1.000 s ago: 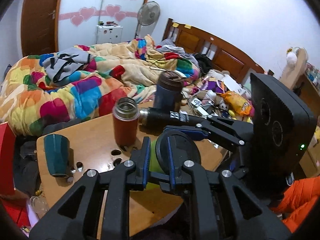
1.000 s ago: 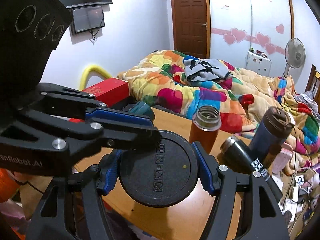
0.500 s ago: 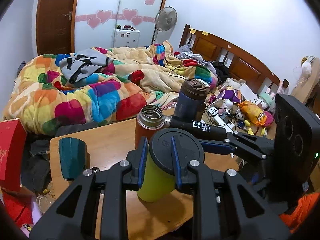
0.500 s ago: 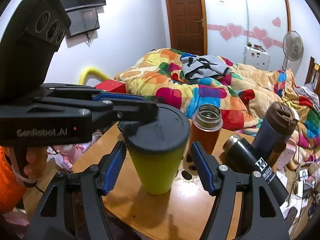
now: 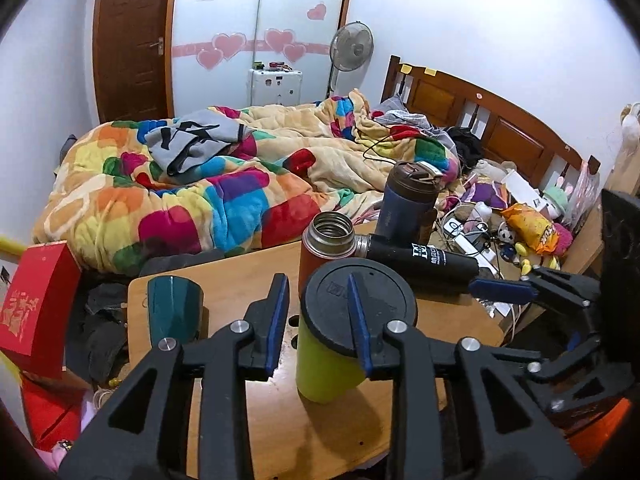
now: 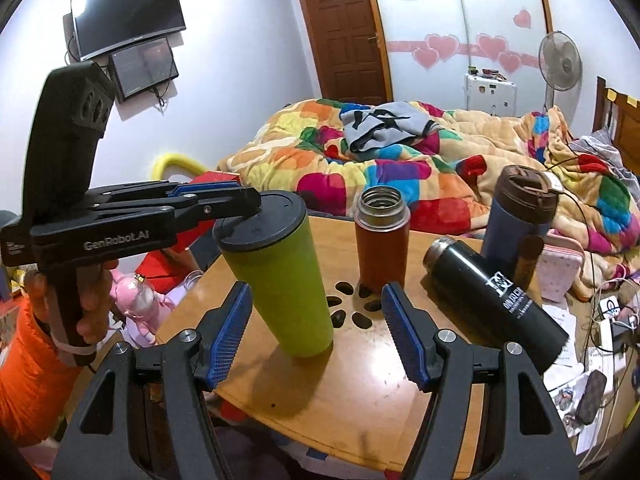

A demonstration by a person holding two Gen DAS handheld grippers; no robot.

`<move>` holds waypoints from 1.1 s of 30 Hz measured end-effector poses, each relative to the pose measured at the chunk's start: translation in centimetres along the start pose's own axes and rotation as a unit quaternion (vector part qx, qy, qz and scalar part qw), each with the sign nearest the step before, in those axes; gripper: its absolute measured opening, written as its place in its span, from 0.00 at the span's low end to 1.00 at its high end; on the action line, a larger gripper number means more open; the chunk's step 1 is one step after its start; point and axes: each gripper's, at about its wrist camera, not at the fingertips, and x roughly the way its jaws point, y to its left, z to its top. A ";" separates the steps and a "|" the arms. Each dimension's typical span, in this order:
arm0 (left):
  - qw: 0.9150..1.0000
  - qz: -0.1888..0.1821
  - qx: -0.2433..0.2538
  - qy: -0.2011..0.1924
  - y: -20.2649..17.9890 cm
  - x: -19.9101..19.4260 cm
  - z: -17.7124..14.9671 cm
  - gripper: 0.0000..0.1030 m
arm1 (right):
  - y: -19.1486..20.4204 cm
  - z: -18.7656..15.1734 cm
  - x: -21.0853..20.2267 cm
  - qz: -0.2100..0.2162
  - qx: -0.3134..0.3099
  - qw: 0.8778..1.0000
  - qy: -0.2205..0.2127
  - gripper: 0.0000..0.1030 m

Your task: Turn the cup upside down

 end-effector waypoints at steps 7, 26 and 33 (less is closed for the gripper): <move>1.000 0.005 0.010 -0.028 -1.7 -2.1 0.2 0.34 | -0.1 0.4 -2.6 -0.013 0.005 1.000 -0.024 0.64; 0.983 0.075 -0.002 -0.168 -6.4 -13.0 -2.6 1.00 | 1.2 1.7 -12.2 -0.086 0.015 0.984 -0.154 1.00; 0.979 0.091 -0.016 -0.182 -7.0 -13.1 -3.8 1.00 | 2.0 0.9 -12.6 -0.103 0.014 0.982 -0.156 1.00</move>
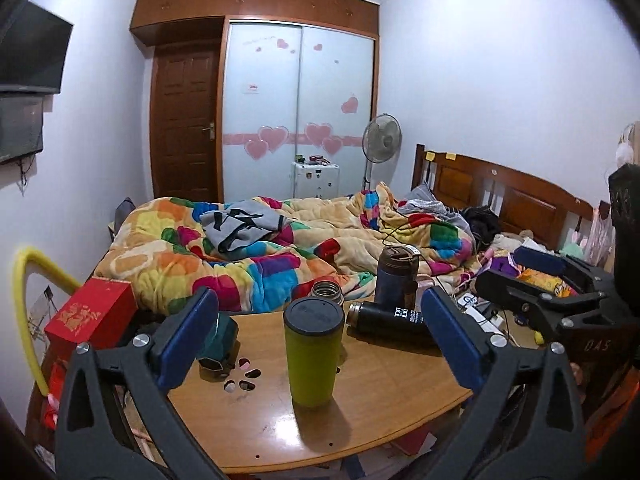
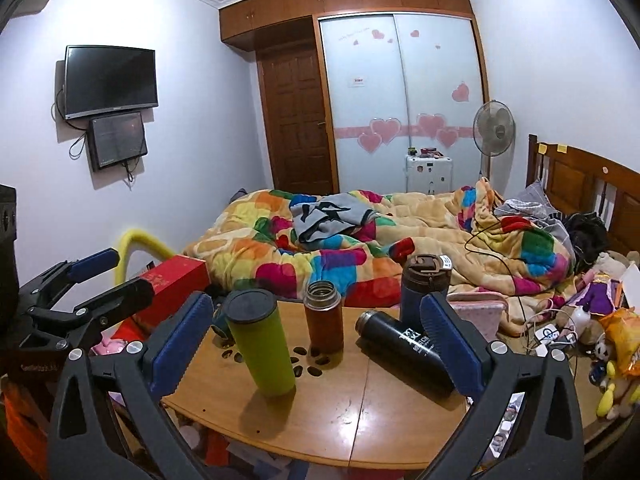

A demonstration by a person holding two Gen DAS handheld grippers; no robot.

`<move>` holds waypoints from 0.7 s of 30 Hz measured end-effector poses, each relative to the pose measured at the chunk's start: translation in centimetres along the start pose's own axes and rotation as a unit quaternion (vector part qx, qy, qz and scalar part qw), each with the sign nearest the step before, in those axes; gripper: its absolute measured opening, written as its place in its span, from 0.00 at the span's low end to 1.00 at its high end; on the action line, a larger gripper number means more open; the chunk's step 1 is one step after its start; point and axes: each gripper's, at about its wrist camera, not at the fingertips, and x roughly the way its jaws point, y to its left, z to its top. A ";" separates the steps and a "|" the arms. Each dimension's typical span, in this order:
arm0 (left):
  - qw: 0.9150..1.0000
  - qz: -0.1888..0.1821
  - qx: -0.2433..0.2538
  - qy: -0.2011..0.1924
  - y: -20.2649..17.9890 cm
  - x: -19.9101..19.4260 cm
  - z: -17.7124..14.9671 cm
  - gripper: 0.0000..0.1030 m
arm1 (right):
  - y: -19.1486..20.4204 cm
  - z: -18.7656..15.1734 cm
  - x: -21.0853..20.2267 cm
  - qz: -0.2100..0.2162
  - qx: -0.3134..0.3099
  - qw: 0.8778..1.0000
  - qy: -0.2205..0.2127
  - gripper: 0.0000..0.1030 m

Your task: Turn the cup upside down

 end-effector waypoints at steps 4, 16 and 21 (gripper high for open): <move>1.000 0.000 -0.015 0.002 0.4 0.0 -0.5 1.00 | 0.0 -0.5 0.0 -0.004 -0.007 1.000 0.003 1.00; 1.000 0.004 -0.017 -0.002 0.8 0.2 -0.7 1.00 | 0.2 -0.6 -0.2 -0.005 -0.002 1.000 -0.003 1.00; 1.000 0.003 -0.010 -0.001 0.4 0.1 -0.8 1.00 | 0.0 -0.5 -0.1 -0.004 0.004 1.000 -0.001 1.00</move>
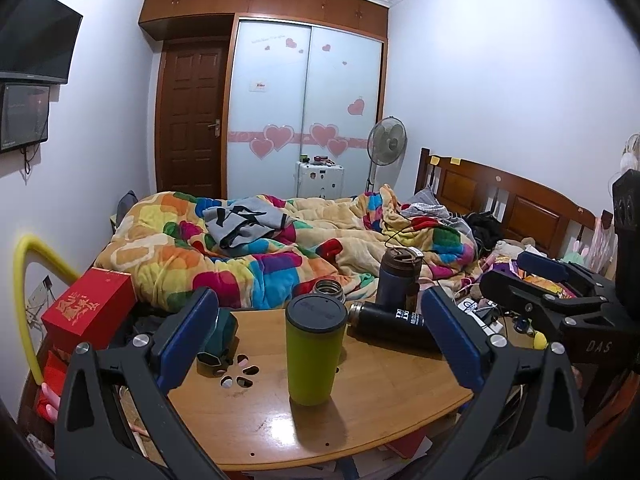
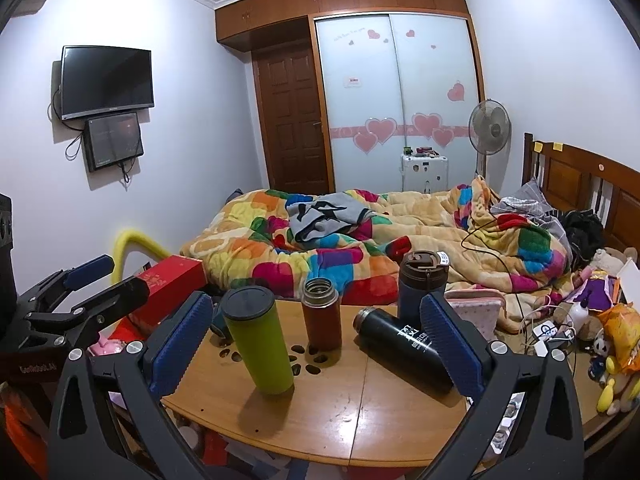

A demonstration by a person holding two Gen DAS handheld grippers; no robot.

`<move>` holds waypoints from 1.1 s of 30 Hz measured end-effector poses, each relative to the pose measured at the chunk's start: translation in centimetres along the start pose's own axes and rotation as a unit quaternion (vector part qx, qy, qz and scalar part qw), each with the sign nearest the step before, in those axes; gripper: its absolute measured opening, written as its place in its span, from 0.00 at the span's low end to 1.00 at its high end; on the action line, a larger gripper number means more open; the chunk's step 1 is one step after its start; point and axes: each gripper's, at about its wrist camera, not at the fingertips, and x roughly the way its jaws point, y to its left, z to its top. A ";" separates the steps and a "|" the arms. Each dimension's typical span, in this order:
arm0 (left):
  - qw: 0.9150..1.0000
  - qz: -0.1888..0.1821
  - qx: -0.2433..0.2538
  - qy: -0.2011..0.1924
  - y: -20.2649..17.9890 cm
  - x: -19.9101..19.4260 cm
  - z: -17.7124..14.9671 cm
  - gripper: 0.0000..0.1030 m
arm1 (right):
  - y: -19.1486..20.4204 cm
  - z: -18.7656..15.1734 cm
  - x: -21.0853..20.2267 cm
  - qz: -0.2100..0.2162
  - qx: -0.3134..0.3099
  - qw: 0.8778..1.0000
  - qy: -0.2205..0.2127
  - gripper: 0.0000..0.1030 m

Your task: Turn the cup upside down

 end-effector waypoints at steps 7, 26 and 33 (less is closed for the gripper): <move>1.000 0.004 0.007 -0.002 -0.3 -0.2 -0.1 1.00 | -0.2 0.1 -0.1 -0.002 0.000 1.000 0.000 1.00; 1.000 0.007 0.015 -0.002 -0.8 -0.1 0.5 1.00 | -0.5 -0.3 -0.3 -0.004 0.005 1.000 0.002 1.00; 1.000 -0.001 0.012 0.000 -0.5 0.2 0.5 1.00 | -0.5 -0.2 -0.3 -0.004 0.005 1.000 0.002 1.00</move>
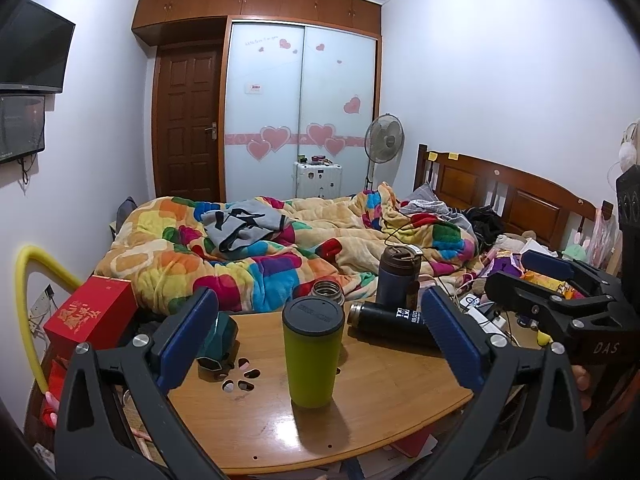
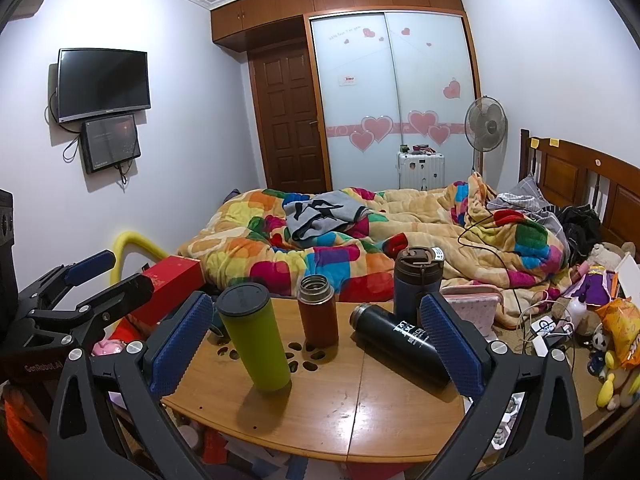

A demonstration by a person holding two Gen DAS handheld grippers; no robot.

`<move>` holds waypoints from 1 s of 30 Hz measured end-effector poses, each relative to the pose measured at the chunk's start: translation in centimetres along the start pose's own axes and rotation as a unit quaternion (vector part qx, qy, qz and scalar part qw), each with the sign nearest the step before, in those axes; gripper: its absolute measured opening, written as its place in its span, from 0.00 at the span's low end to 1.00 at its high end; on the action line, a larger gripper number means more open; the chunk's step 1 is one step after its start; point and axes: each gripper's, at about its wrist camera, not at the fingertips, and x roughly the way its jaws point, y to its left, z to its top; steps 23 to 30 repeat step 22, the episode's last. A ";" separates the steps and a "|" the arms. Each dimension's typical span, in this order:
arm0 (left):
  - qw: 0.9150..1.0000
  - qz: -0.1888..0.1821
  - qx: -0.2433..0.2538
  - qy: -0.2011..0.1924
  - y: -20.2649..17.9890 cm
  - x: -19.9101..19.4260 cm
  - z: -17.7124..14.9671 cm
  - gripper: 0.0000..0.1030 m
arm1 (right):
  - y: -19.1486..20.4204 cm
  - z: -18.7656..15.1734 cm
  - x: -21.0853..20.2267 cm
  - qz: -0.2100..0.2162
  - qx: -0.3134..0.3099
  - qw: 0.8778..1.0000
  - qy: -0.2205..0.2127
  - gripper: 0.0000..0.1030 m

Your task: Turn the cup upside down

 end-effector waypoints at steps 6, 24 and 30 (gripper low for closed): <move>1.000 -0.014 -0.005 0.007 0.3 0.1 -0.2 1.00 | 0.0 0.0 0.0 0.000 0.000 1.000 0.001 1.00; 0.998 -0.052 0.001 0.029 -0.1 0.5 -0.2 1.00 | 0.1 0.0 0.0 0.000 0.005 1.000 0.001 1.00; 0.998 -0.052 0.001 0.029 -0.1 0.5 -0.2 1.00 | 0.1 0.0 0.0 0.000 0.005 1.000 0.001 1.00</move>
